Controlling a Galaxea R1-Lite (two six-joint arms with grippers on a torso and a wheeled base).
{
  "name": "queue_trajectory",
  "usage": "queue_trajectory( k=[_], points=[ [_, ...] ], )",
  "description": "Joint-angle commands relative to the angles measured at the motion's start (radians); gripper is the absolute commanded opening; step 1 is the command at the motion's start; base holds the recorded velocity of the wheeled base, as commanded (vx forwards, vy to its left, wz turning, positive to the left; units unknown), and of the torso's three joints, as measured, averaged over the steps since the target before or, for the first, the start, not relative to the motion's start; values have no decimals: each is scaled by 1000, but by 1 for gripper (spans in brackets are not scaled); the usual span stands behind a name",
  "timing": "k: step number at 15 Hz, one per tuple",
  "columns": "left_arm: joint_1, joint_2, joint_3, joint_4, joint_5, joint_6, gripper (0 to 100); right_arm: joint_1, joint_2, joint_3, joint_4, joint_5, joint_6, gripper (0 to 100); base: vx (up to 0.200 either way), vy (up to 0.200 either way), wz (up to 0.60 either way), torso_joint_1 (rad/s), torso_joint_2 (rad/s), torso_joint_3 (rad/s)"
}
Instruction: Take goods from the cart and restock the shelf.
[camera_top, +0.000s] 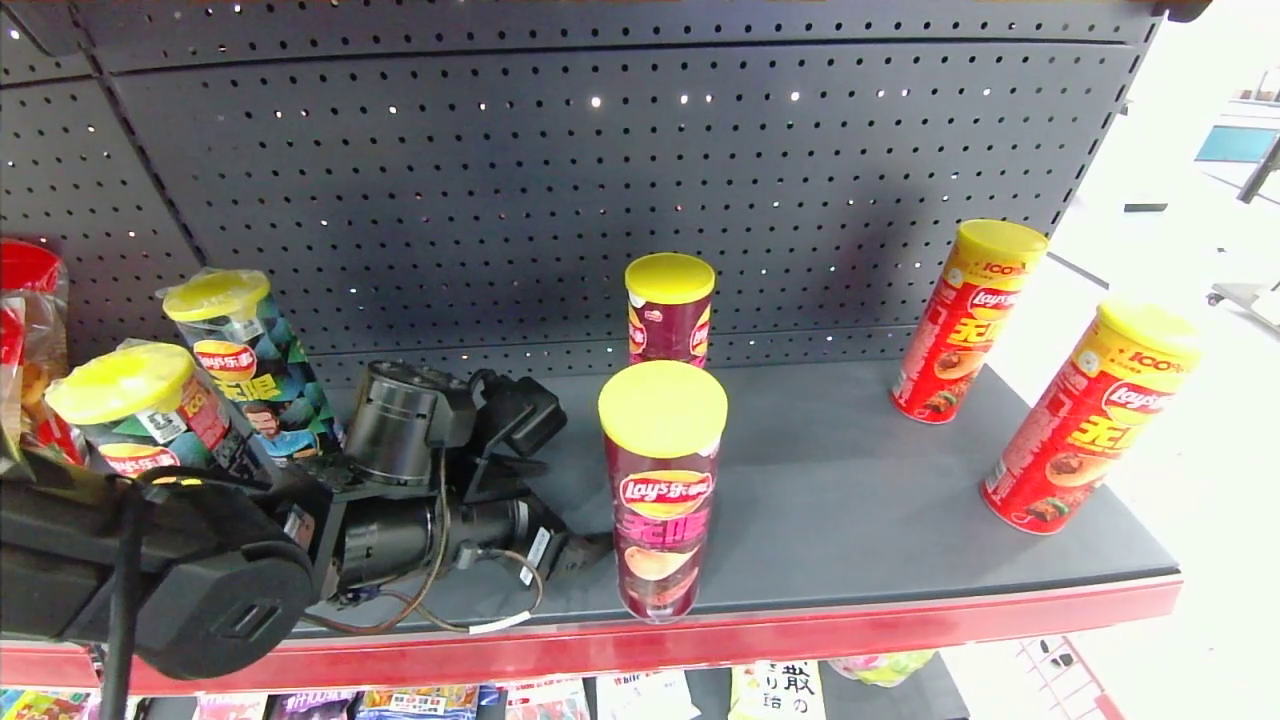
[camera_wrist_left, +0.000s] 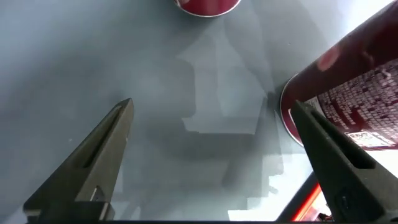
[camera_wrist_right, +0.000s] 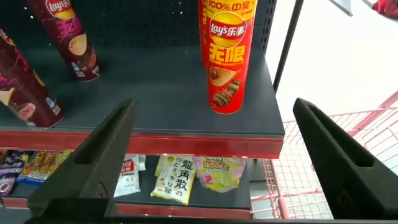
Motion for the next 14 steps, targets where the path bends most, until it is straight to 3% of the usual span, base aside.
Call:
queue_trajectory(
  k=[1,6,9,10,12,14],
  points=[
    [-4,8,-11,-1,-1,0,100,0,6,0,1,-1,1,100,0,0,0,0,0,0],
    [-3,4,-10,2,2,0,100,0,6,-2,1,-1,1,100,0,0,0,0,0,0],
    [9,-62,64,4,2,0,100,0,6,0,3,1,1,100,0,0,0,0,0,0],
    [31,-145,133,6,1,0,100,3,6,9,3,4,0,100,0,0,0,0,0,0],
    [66,-278,179,12,2,-3,100,3,-24,60,10,22,-10,100,0,0,0,0,0,0],
    [95,-453,179,102,2,-6,100,0,-59,96,12,36,-37,100,0,0,0,0,0,0]
  ],
)
